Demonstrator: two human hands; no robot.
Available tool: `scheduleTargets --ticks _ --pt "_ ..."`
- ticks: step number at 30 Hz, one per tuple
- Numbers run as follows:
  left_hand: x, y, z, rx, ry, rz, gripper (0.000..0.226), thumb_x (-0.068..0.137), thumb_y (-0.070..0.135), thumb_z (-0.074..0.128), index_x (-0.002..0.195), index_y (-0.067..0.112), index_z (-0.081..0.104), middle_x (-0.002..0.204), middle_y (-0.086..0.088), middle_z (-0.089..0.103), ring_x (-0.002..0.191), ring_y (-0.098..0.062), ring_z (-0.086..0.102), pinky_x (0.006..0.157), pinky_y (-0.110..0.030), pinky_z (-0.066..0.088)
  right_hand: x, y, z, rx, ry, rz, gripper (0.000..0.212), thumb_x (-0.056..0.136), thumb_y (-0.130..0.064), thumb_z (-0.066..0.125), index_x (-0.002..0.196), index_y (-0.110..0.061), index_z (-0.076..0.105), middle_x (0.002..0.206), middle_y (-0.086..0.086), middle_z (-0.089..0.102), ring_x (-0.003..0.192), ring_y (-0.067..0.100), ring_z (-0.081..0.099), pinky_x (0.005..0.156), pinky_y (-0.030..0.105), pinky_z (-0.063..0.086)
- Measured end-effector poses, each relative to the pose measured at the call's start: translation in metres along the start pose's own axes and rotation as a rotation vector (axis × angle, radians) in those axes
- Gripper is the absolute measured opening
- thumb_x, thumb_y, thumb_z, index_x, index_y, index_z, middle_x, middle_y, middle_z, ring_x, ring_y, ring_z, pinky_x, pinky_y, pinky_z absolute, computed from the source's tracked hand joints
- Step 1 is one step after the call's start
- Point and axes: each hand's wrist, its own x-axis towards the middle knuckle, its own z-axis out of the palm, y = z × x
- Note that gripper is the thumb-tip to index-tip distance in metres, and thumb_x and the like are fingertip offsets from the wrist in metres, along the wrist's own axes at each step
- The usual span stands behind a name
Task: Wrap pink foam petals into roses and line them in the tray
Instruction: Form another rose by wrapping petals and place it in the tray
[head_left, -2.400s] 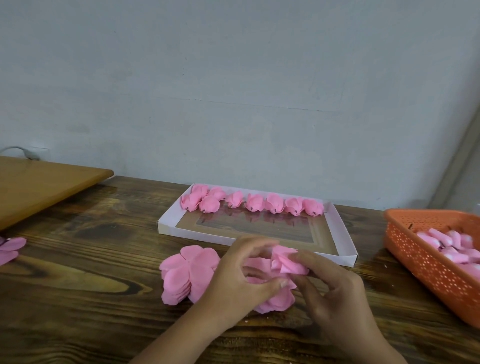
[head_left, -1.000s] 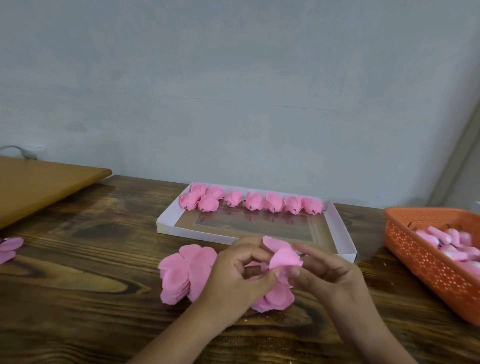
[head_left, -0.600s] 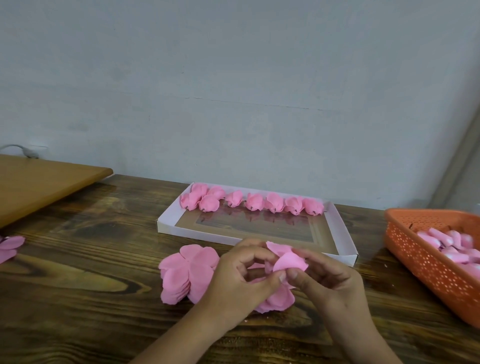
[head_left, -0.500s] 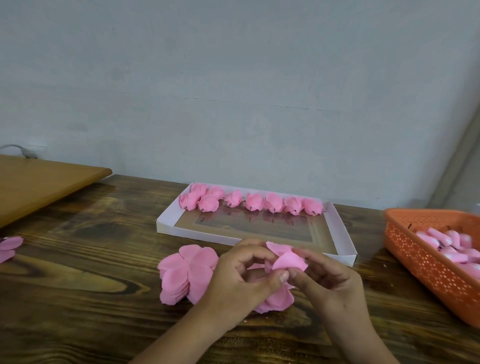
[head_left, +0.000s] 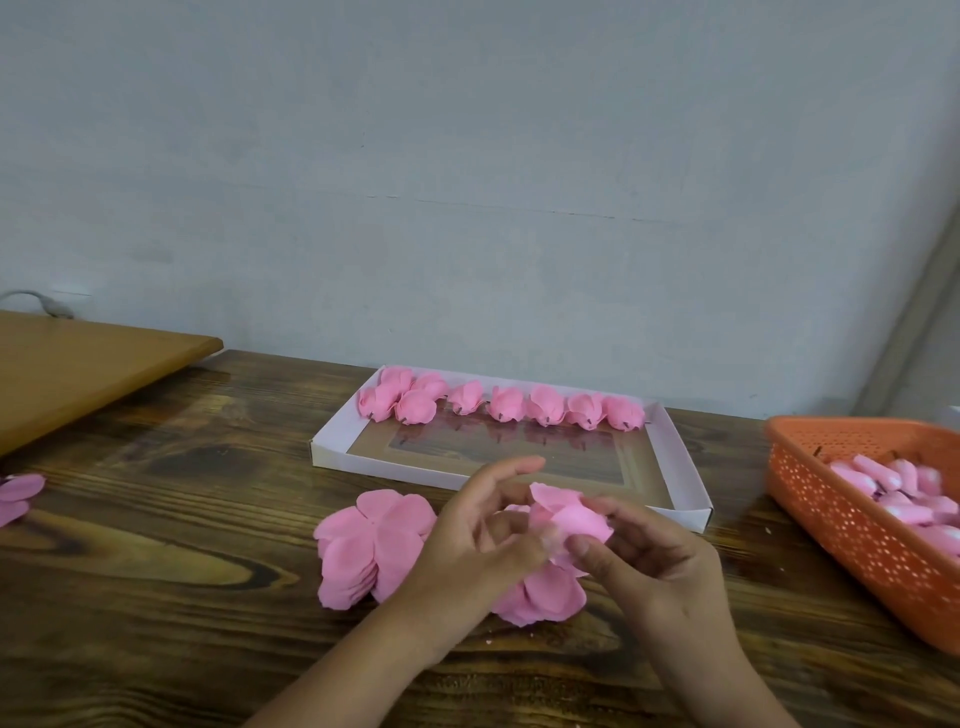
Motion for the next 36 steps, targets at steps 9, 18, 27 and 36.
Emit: scheduleTargets --ticks 9,18,27,36 --pt "0.0 -0.006 0.003 0.066 0.104 0.083 0.059 0.074 0.014 0.083 0.117 0.05 0.064 0.111 0.004 0.074 0.102 -0.018 0.072 0.081 -0.023 0.056 -0.001 0.0 0.001 0.04 -0.026 0.075 0.035 0.063 -0.006 0.077 0.098 -0.007 0.073 0.089 0.014 0.077 0.077 0.021 0.073 0.066 0.028 0.059" --pt "0.0 -0.005 0.005 0.092 0.103 0.103 0.067 0.077 0.011 0.081 0.12 0.058 0.059 0.115 0.008 0.072 0.106 -0.018 0.071 0.079 -0.025 0.058 -0.003 -0.005 0.0 0.144 -0.091 0.203 0.037 0.068 -0.023 0.077 0.104 -0.028 0.075 0.101 0.012 0.076 0.09 0.029 0.074 0.068 0.03 0.058" --pt "0.0 0.0 -0.002 0.211 0.008 0.107 0.051 0.084 0.015 0.076 0.12 0.049 0.064 0.114 0.004 0.069 0.108 -0.017 0.069 0.084 -0.031 0.059 0.0 -0.003 -0.004 0.121 -0.121 0.152 0.032 0.069 -0.009 0.074 0.1 -0.017 0.078 0.098 0.019 0.076 0.085 0.029 0.074 0.066 0.03 0.059" --pt "0.003 0.007 -0.014 0.396 -0.009 0.1 0.039 0.091 0.002 0.067 0.105 0.037 0.077 0.105 0.011 0.074 0.094 -0.011 0.069 0.08 -0.034 0.06 0.003 -0.005 -0.009 0.11 -0.219 0.215 0.03 0.075 -0.001 0.072 0.104 0.0 0.074 0.1 0.025 0.074 0.088 0.035 0.073 0.066 0.033 0.059"
